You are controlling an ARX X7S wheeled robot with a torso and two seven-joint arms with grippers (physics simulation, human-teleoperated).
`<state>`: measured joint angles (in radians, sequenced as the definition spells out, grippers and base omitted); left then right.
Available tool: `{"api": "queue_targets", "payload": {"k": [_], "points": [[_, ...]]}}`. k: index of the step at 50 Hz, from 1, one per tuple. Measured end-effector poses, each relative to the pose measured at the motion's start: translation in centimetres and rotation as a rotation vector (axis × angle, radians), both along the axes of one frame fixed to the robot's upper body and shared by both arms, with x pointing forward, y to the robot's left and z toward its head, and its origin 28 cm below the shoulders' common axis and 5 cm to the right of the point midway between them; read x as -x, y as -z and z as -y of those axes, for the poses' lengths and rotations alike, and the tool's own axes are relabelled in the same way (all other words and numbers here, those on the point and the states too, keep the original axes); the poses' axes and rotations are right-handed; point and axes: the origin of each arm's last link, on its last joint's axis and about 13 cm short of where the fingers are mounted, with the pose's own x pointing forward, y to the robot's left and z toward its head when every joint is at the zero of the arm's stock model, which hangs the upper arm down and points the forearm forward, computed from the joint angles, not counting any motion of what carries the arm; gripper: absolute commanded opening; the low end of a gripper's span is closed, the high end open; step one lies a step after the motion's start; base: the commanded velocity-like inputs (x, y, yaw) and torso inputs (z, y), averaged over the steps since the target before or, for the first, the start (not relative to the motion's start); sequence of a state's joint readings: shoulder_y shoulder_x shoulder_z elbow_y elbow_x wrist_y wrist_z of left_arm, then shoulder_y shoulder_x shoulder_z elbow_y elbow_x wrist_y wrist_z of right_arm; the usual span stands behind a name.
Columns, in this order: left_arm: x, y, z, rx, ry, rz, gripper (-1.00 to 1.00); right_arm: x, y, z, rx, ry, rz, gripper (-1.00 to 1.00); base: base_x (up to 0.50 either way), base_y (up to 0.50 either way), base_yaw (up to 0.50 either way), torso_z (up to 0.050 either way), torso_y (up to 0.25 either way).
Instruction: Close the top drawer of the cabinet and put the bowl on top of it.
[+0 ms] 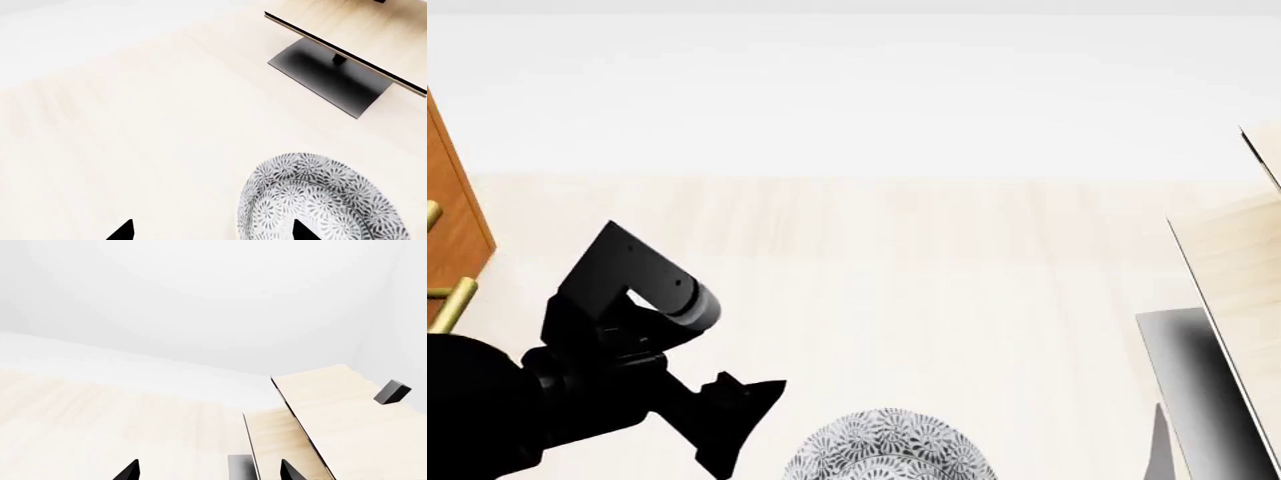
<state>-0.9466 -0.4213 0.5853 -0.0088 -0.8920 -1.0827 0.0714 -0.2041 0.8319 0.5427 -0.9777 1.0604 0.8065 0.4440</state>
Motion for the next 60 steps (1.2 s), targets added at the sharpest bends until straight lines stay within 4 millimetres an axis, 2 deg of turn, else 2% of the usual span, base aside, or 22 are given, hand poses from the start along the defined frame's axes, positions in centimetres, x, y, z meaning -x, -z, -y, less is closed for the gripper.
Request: {"api": "queue_targets", "payload": {"k": [60], "points": [[-1.0, 5.0, 1.5, -0.013, 0.034, -0.112, 1.0, 0.5, 0.4, 0.2, 0.021, 0.008, 0.0, 1.0, 0.0, 0.0, 0.0, 0.0, 0.0]]}}
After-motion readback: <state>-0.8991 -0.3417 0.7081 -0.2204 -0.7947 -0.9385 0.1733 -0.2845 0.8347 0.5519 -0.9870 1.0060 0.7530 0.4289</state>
